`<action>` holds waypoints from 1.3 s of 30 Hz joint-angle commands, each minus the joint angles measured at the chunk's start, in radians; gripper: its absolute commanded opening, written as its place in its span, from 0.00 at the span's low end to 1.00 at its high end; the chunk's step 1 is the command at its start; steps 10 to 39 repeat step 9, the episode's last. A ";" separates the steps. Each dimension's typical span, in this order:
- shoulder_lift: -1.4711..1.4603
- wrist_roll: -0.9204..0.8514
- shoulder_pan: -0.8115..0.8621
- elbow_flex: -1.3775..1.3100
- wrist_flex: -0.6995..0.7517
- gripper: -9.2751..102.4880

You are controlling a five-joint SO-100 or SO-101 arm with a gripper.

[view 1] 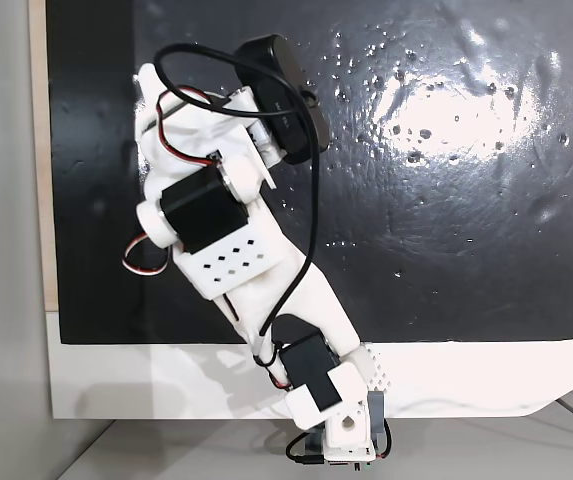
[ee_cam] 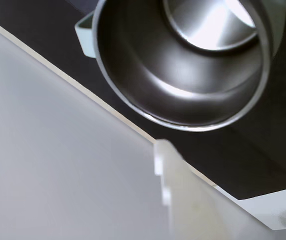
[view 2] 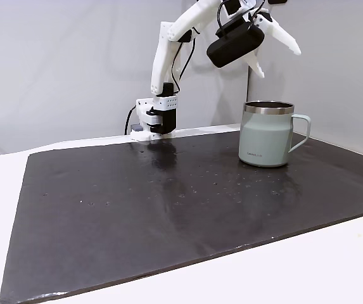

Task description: Grasp a pengrip and put it in the cup.

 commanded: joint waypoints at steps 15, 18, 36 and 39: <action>0.040 -0.015 0.028 -0.038 0.008 0.40; 0.040 -0.015 0.028 -0.038 0.008 0.40; 0.040 -0.015 0.028 -0.038 0.008 0.40; 0.040 -0.015 0.028 -0.038 0.008 0.40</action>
